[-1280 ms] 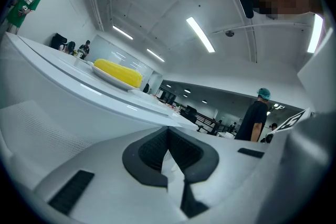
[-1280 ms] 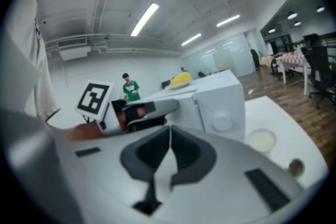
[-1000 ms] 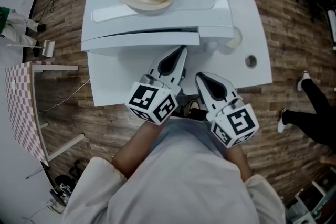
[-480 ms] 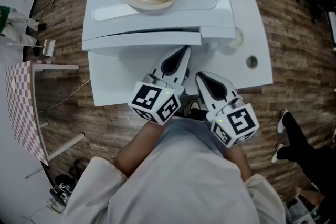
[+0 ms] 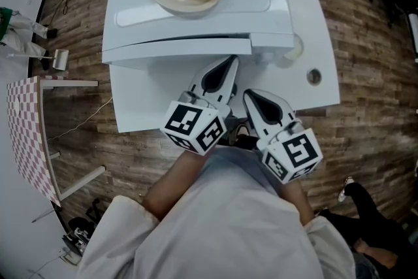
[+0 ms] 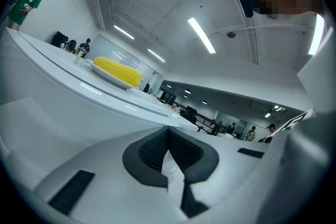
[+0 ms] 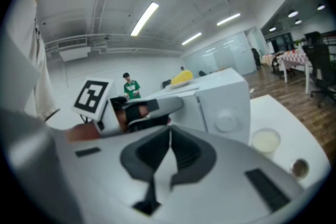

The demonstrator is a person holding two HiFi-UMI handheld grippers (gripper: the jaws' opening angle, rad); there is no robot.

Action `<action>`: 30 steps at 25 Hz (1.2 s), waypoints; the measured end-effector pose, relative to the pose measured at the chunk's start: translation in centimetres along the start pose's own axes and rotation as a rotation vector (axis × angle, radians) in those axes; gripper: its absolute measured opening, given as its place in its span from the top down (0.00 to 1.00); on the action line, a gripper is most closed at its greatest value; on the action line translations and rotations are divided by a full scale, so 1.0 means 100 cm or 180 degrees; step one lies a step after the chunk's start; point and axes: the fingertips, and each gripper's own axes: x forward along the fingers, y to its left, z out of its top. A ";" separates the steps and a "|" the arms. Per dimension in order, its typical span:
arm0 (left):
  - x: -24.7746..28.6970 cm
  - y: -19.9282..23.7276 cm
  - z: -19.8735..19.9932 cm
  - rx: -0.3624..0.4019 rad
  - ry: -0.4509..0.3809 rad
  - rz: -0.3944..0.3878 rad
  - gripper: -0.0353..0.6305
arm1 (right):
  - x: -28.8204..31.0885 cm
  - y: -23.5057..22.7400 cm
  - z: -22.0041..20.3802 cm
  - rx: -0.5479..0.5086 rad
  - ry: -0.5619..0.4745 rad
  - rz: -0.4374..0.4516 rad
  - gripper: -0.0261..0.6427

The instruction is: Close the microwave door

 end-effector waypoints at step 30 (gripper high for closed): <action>0.010 -0.015 -0.003 0.0480 0.0076 -0.0031 0.92 | -0.015 0.004 0.011 -0.0009 -0.0148 -0.0079 0.92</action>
